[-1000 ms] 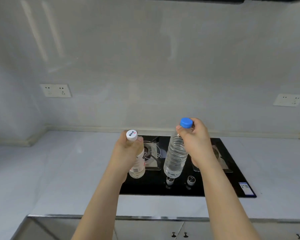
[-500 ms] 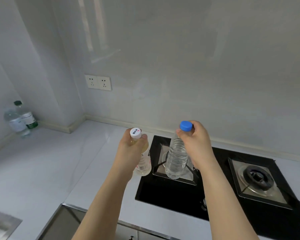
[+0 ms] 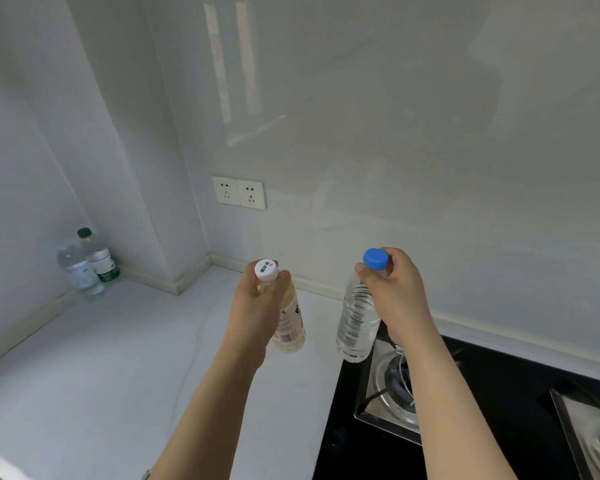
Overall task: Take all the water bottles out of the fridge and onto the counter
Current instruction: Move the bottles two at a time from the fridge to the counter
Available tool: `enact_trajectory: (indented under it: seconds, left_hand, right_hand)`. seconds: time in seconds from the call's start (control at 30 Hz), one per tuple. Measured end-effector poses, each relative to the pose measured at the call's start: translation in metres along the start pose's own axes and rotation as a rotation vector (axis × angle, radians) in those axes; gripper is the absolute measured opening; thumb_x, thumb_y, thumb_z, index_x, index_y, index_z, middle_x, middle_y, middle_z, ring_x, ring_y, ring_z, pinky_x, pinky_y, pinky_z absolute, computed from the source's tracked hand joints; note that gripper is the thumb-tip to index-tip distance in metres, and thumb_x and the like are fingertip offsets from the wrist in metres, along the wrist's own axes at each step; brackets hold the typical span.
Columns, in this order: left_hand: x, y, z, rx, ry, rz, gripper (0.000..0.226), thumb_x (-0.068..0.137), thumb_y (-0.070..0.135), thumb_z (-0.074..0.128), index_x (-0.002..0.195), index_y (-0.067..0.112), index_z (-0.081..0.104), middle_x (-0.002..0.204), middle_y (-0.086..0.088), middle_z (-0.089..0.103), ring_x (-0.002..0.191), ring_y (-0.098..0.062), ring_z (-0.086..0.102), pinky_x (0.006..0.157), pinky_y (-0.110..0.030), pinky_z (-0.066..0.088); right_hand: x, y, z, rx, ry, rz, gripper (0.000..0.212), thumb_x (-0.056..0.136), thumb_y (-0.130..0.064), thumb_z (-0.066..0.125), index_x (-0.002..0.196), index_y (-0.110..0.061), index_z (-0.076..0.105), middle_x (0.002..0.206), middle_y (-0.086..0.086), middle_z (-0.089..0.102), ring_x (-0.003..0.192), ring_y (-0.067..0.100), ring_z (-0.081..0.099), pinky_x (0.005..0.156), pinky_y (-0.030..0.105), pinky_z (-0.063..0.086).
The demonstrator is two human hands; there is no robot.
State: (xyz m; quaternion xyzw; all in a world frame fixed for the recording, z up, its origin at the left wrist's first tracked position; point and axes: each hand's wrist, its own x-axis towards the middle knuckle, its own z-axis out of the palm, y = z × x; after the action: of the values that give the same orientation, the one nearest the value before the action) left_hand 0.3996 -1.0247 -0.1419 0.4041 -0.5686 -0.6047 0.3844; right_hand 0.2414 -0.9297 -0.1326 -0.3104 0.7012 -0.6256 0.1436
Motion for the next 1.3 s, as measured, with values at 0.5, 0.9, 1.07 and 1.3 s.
enact_trajectory:
  seconds: [0.5,0.9,1.07,1.3]
  left_hand:
    - [0.142,-0.016,-0.167,0.029,0.040,-0.064,0.008,0.094,0.027,0.060,0.102,0.026,0.058,0.092,0.005,0.059,0.086,-0.017,0.058,0.076,-0.037,0.048]
    - [0.252,-0.040,-0.328,0.144,0.161,-0.086,0.010,0.091,0.038,0.058,0.100,0.038,0.055,0.097,0.010,0.059,0.097,-0.015,0.058,0.083,-0.039,0.048]
    - [0.275,-0.059,-0.395,0.193,0.219,-0.120,0.013,0.090,0.043,0.058,0.102,0.042,0.055,0.104,0.012,0.063,0.102,-0.014,0.060,0.089,-0.041,0.049]
    - [0.294,-0.080,-0.479,0.271,0.323,-0.149,0.004,0.091,0.041,0.057,0.089,0.038,0.055,0.093,0.013,0.063,0.093,-0.011,0.061,0.085,-0.042,0.052]
  right_hand:
    - [0.051,0.000,0.228,-0.099,-0.148,0.008,0.016,0.088,-0.017,0.066,0.098,-0.020,0.054,0.093,-0.011,0.056,0.088,0.006,0.053,0.074,0.017,0.040]
    - [0.062,0.011,0.443,-0.115,-0.376,-0.009,0.017,0.086,-0.018,0.068,0.100,-0.022,0.059,0.094,-0.018,0.060,0.088,-0.011,0.054,0.078,0.008,0.038]
    - [0.066,0.022,0.523,-0.153,-0.452,-0.024,0.015,0.087,-0.016,0.067,0.096,-0.022,0.057,0.088,-0.017,0.059,0.083,-0.005,0.054,0.070,0.002,0.036]
    - [0.060,0.036,0.623,-0.110,-0.585,-0.036,0.021,0.085,-0.013,0.070,0.099,-0.023,0.057,0.092,-0.013,0.060,0.087,-0.002,0.055,0.075,0.002,0.037]
